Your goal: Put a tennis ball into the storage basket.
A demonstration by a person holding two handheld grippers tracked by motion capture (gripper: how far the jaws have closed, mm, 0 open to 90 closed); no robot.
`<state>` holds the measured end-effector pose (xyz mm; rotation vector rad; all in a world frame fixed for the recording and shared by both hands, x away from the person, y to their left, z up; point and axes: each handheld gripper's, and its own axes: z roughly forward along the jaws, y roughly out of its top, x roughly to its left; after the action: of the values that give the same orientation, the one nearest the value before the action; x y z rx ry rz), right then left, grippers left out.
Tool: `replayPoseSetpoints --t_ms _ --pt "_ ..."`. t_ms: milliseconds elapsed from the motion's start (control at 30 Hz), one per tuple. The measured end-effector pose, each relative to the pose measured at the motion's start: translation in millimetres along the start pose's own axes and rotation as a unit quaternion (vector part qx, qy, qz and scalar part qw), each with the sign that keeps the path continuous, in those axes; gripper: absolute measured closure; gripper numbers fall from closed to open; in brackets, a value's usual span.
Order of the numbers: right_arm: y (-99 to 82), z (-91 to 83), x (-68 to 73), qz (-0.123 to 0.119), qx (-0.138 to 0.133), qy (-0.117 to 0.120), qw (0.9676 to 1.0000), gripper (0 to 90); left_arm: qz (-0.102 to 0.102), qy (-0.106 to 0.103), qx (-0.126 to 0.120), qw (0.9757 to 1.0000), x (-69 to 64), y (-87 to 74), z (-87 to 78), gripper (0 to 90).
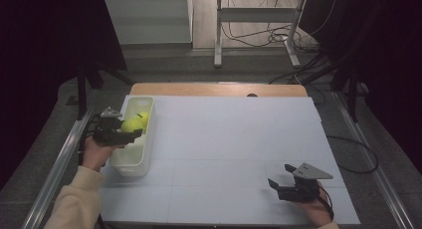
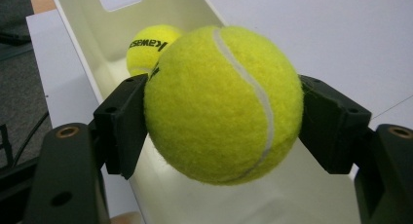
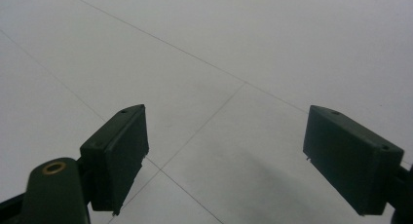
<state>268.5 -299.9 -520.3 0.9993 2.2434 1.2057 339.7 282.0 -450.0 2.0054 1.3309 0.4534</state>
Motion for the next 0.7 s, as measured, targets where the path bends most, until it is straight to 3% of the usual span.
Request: replayPoseSetpoints --t_ms 333,500,700 --pt "0.3 -0.8 -0.1 0.001 0.0 -0.001 1.0 16.9 0.001 0.0 -0.001 1.0 -1.4 0.5 0.4 25.6" --pt "0.2 -0.5 0.1 0.0 -0.001 -0.001 1.0 16.9 -0.017 0.003 -0.021 0.9996 -0.3 2.8 -3.9 11.4" --pt "0.5 -0.9 0.0 -0.001 -0.003 -0.001 1.0 17.0 -0.024 -0.013 -0.05 0.9984 -0.3 3.0 -11.7 9.1"
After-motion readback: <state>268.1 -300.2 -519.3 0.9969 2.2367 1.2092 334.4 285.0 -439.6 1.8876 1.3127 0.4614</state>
